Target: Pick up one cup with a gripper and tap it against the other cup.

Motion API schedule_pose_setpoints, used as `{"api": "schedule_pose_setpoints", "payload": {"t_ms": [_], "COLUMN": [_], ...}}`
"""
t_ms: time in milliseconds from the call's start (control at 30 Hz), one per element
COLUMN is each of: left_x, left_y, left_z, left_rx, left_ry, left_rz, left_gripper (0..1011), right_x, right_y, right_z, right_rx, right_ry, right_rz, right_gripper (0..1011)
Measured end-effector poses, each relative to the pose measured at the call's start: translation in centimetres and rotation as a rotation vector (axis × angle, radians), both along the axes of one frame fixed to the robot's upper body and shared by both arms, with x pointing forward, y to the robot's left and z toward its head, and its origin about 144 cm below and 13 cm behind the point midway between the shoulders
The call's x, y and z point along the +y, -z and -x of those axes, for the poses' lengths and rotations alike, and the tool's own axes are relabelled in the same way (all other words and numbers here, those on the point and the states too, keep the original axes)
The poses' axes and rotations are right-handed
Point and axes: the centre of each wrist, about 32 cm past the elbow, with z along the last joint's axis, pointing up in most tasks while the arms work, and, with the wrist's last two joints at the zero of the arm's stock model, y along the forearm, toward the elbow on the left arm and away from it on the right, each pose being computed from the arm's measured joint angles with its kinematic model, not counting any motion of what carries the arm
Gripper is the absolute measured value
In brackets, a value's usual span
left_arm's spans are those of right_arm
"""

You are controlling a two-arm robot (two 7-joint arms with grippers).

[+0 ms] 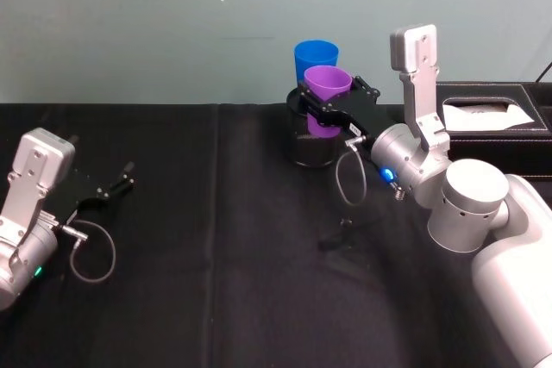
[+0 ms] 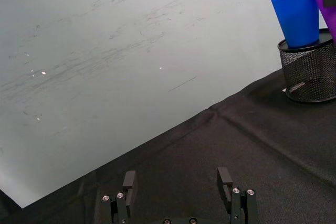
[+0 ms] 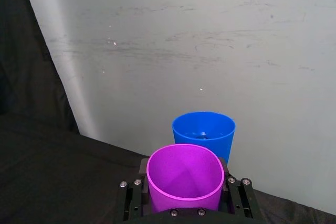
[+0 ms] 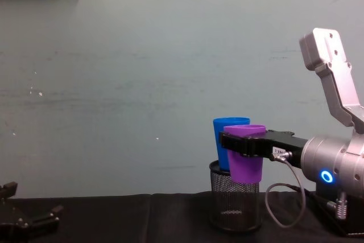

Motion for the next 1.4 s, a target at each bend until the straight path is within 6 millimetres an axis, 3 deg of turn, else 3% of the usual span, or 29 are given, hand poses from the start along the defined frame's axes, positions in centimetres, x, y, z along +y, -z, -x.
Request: {"api": "schedule_pose_setpoints", "payload": {"t_ms": [1400], "left_x": [0.0], "left_y": [0.0], "left_z": [0.0], "left_rx": [0.0], "left_ry": [0.0], "left_rz": [0.0], "left_gripper": [1000], "right_x": [0.0], "right_y": [0.0], "right_z": [0.0], "right_rx": [0.0], "right_ry": [0.0], "right_rz": [0.0], "right_gripper": [726]}}
